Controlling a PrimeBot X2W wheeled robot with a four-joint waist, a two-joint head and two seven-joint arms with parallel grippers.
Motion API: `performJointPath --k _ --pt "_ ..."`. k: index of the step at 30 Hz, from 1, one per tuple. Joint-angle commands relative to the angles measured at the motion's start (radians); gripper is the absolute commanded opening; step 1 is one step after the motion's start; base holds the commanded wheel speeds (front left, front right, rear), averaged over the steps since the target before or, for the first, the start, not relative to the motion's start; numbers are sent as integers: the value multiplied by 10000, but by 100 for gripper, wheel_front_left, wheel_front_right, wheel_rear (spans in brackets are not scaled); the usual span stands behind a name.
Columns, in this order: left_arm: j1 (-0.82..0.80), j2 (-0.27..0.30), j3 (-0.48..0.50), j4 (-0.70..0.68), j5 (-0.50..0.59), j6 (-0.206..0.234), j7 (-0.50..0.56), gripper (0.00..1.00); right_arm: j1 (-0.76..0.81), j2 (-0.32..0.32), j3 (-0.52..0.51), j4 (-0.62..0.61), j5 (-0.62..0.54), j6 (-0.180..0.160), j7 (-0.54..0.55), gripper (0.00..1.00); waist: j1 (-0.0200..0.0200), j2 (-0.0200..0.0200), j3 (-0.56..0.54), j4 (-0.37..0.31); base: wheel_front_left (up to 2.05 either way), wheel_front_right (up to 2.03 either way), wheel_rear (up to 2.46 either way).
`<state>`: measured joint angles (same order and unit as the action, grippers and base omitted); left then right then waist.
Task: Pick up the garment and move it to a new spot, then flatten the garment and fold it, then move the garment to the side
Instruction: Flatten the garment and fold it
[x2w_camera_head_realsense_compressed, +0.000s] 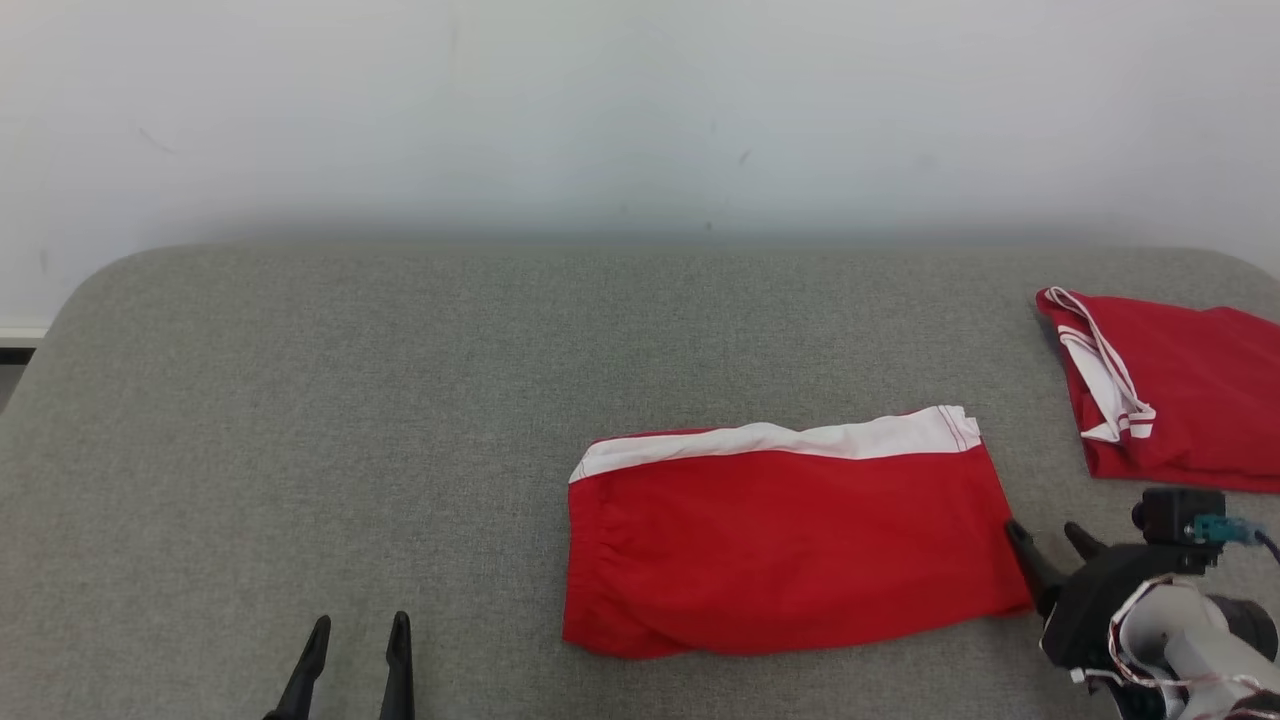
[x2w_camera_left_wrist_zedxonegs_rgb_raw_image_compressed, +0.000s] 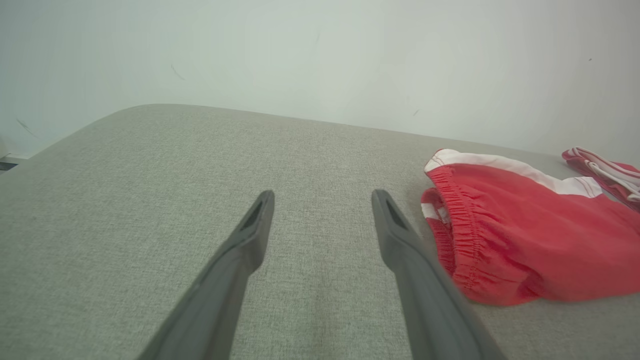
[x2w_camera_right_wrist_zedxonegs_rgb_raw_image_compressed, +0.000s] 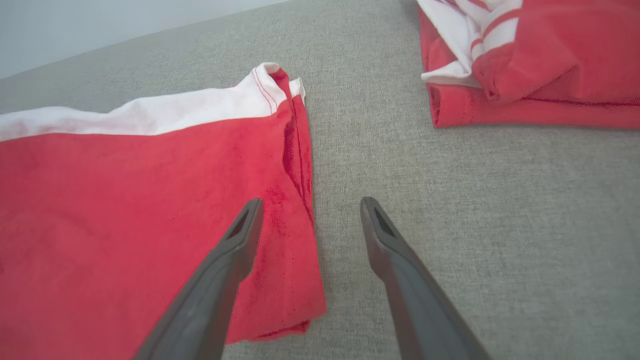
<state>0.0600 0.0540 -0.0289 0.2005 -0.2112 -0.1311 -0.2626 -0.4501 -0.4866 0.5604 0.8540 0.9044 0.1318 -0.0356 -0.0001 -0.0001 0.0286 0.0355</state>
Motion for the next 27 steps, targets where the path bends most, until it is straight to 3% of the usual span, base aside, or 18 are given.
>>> performJointPath --k 1,10,19,20,22,27 --pt "-56 22 -10 -60 100 15 -33 100 -338 53 -111 50 -121 -20 -67 100 1 1 81 11 0 0 0" --pt "-409 17 -145 -106 230 15 -33 100 -1604 633 -244 1635 -703 -20 624 100 1 1 440 414 0 0 0" --pt "-372 -20 53 -67 293 14 -33 100 -1522 1114 -51 2982 -531 -21 1741 100 1 1 418 615 0 0 0" --pt "-357 -21 72 -61 284 14 -33 100 -1495 1148 -24 2965 -484 -21 1800 44 1 1 407 609 0 0 0" --pt "-307 -26 113 -50 279 14 -33 100 -1491 1136 -46 2859 -423 -20 1705 0 1 1 365 577 0 0 0" --pt "-168 -32 220 -4 275 14 -33 100 -1478 685 -84 2859 -290 -21 1427 0 1 1 132 467 0 0 0"
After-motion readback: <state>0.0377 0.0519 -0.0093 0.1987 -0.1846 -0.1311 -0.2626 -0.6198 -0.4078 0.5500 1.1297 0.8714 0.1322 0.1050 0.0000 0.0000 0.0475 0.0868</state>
